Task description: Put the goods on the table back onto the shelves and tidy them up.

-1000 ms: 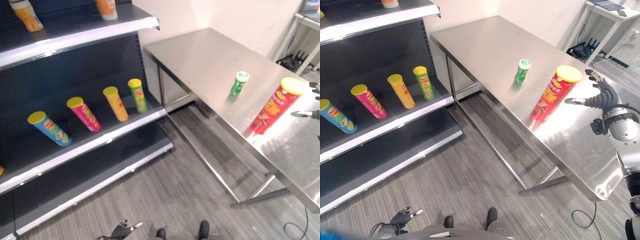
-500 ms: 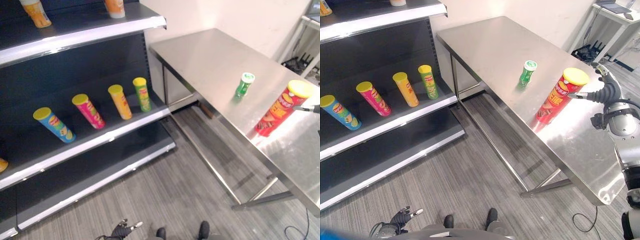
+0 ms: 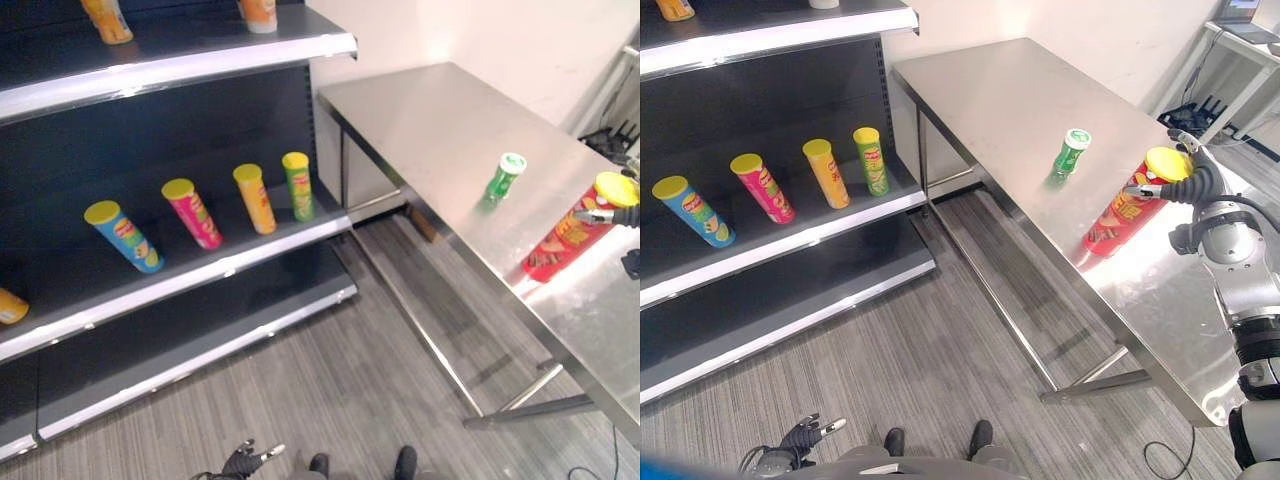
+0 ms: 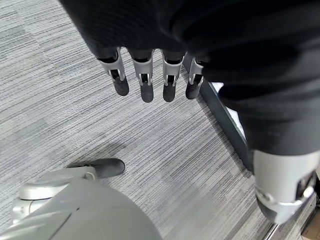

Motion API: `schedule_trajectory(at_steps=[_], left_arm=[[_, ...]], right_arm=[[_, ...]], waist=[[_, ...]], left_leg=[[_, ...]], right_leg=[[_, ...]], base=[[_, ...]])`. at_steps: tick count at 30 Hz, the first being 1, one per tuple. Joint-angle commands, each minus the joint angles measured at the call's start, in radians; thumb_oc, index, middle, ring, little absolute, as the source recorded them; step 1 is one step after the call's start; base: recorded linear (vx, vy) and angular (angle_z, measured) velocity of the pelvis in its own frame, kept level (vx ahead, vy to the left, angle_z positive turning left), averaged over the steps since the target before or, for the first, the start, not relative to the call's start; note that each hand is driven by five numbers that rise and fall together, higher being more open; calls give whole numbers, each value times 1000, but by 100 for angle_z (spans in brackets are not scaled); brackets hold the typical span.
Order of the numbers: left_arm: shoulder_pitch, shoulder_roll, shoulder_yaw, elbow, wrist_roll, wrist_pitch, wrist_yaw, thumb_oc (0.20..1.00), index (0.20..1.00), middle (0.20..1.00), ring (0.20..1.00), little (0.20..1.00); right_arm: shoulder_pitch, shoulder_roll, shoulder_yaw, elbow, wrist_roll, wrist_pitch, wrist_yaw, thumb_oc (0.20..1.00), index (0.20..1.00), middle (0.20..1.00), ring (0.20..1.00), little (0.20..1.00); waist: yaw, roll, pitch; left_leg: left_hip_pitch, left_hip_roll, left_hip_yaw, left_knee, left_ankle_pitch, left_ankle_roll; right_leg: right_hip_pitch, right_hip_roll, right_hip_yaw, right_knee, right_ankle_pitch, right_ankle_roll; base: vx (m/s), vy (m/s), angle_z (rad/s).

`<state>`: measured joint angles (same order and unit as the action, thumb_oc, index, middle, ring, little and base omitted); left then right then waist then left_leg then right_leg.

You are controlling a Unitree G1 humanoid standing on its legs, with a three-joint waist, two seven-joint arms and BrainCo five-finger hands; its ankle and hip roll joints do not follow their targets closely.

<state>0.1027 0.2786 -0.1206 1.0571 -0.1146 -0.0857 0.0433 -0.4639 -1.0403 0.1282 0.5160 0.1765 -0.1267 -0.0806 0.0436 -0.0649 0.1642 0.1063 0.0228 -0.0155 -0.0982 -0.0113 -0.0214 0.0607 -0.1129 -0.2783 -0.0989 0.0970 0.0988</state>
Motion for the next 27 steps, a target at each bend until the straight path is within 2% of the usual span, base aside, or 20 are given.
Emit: schedule_trajectory(at_steps=[1, 9, 11, 13, 14, 22, 26, 27], left_arm=[[-53, 38, -56, 27, -25, -28, 23, 1000, 1000, 1000, 1000, 1000], [-51, 40, -56, 21, -28, -26, 22, 1000, 1000, 1000, 1000, 1000], [-51, 40, -57, 19, -32, -26, 21, 1000, 1000, 1000, 1000, 1000], [-51, 41, -58, 18, -34, -26, 19, 1000, 1000, 1000, 1000, 1000], [-51, 42, -59, 19, -33, -26, 18, 1000, 1000, 1000, 1000, 1000], [-51, 41, -50, 31, -37, -26, 18, 1000, 1000, 1000, 1000, 1000], [-56, 38, -37, 34, -34, -25, 25, 1000, 1000, 1000, 1000, 1000], [-58, 38, -25, 34, -29, -23, 30, 1000, 1000, 1000, 1000, 1000]], right_arm=[[-97, -11, 42, 11, 30, -10, -15, 1000, 1000, 1000, 1000, 1000], [-91, -9, 58, 20, 30, -3, 2, 1000, 1000, 1000, 1000, 1000], [-93, -7, 67, 26, 42, 2, 14, 780, 780, 780, 780, 780], [-96, -9, 74, 30, 49, 4, 22, 225, 225, 225, 225, 225], [-97, -9, 80, 32, 52, 5, 28, 200, 200, 200, 200, 200], [-99, -20, 84, 27, 60, 5, 35, 200, 200, 200, 200, 200], [-61, -18, 13, -24, 52, -7, -9, 200, 200, 200, 200, 200], [-22, -18, -50, -75, 41, -18, -40, 200, 200, 200, 200, 200]], waist=[[25, -30, -25], [26, -33, -25], [26, -33, -24], [26, -34, -24], [27, -35, -24], [26, -39, -23], [22, -38, -23], [18, -35, -25]], left_leg=[[-46, 39, 31, 28, -33, -65], [-45, 39, 32, 28, -35, -65], [-44, 40, 31, 28, -34, -65], [-44, 40, 31, 27, -34, -65], [-44, 40, 32, 27, -34, -65], [-45, 41, 30, 28, -34, -67], [-45, 42, 28, 28, -35, -66], [-43, 42, 27, 26, -37, -65]], right_leg=[[80, -71, 23, 73, -167, 82], [81, -70, 20, 72, -168, 82], [82, -69, 20, 72, -169, 81], [82, -69, 19, 71, -168, 82], [82, -69, 18, 71, -168, 82], [82, -69, 15, 72, -169, 81], [80, -69, 15, 74, -169, 82], [82, -68, 15, 74, -172, 81]], base=[[0, 0, 0], [0, 0, 0], [0, 0, 0], [0, 0, 0], [0, 0, 0], [0, 0, 0], [0, -3, 1], [0, 0, 0]])
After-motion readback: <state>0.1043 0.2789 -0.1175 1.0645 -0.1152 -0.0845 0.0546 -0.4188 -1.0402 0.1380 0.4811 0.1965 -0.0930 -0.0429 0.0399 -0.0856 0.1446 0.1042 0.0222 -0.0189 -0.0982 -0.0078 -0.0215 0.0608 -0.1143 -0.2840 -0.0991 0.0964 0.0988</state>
